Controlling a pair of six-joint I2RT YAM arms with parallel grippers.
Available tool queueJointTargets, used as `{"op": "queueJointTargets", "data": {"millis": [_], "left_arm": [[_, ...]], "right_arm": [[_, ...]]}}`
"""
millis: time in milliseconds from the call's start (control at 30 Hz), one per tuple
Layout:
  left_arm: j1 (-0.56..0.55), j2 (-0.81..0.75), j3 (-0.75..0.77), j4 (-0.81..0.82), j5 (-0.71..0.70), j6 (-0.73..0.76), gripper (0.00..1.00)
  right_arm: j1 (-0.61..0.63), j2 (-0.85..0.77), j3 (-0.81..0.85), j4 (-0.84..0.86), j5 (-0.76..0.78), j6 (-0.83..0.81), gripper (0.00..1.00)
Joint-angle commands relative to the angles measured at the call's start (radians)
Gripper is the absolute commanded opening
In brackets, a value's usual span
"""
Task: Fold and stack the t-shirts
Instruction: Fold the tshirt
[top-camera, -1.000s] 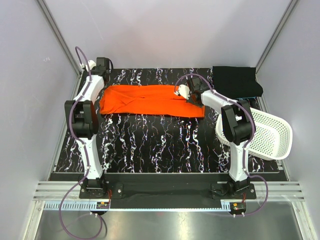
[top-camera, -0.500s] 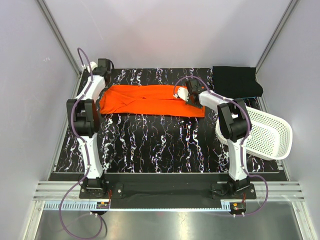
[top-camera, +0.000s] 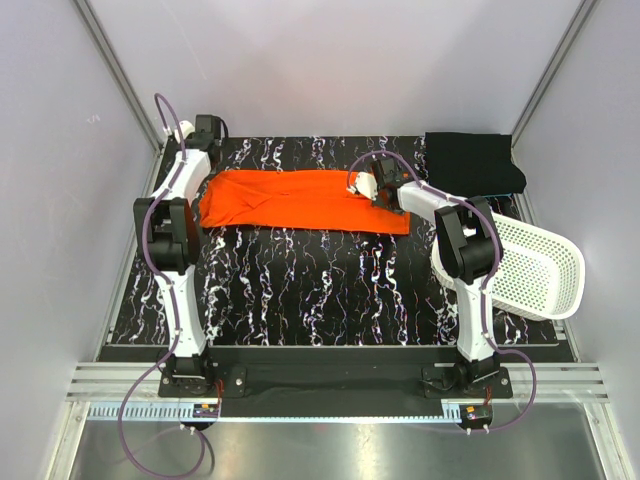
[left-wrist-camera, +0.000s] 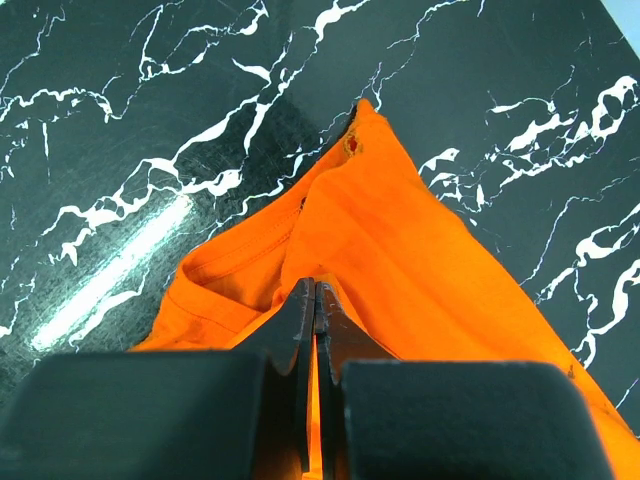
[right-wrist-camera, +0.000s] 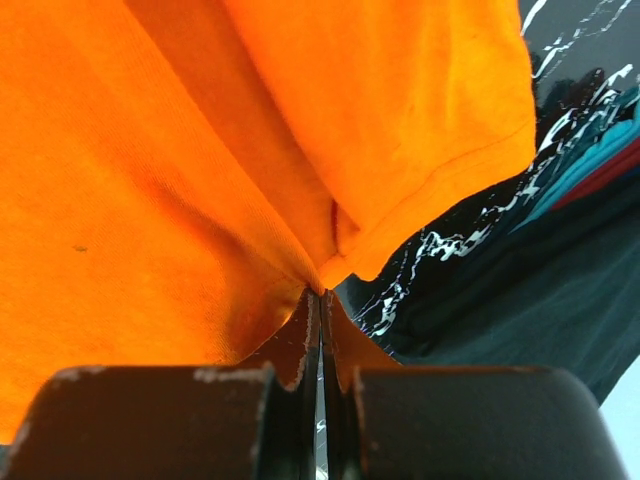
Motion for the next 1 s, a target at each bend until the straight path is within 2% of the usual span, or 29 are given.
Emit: {"op": "queueJointTargets", "data": {"millis": [0,533,700,767,833,867,967], "left_arm": [[0.004,-0.002,0.057,0.036,-0.033,0.022,0.00],[0.004,0.032,0.068,0.036,-0.030,0.017,0.00],[0.004,0.049,0.094,0.042,-0.013,0.026,0.00],[0.004,0.055,0.111,0.070,0.037,0.040,0.00],[0.004,0.055,0.117,0.107,0.082,0.059,0.11],[0.004,0.052,0.122,0.111,0.114,0.066,0.17],[0.005,0.015,0.117,0.111,0.132,0.091,0.25]], "right_arm": [[-0.015,-0.025,-0.001,0.036,0.039,-0.019,0.00],[-0.032,-0.023,-0.007,0.053,0.040,-0.014,0.01],[-0.033,-0.015,0.022,0.069,0.063,0.007,0.17],[-0.032,-0.017,0.037,0.077,0.079,0.044,0.32],[-0.033,-0.031,0.040,0.076,0.097,0.084,0.35],[-0.033,-0.038,0.037,0.079,0.115,0.100,0.39],[-0.033,-0.078,0.028,0.079,0.152,0.180,0.43]]}}
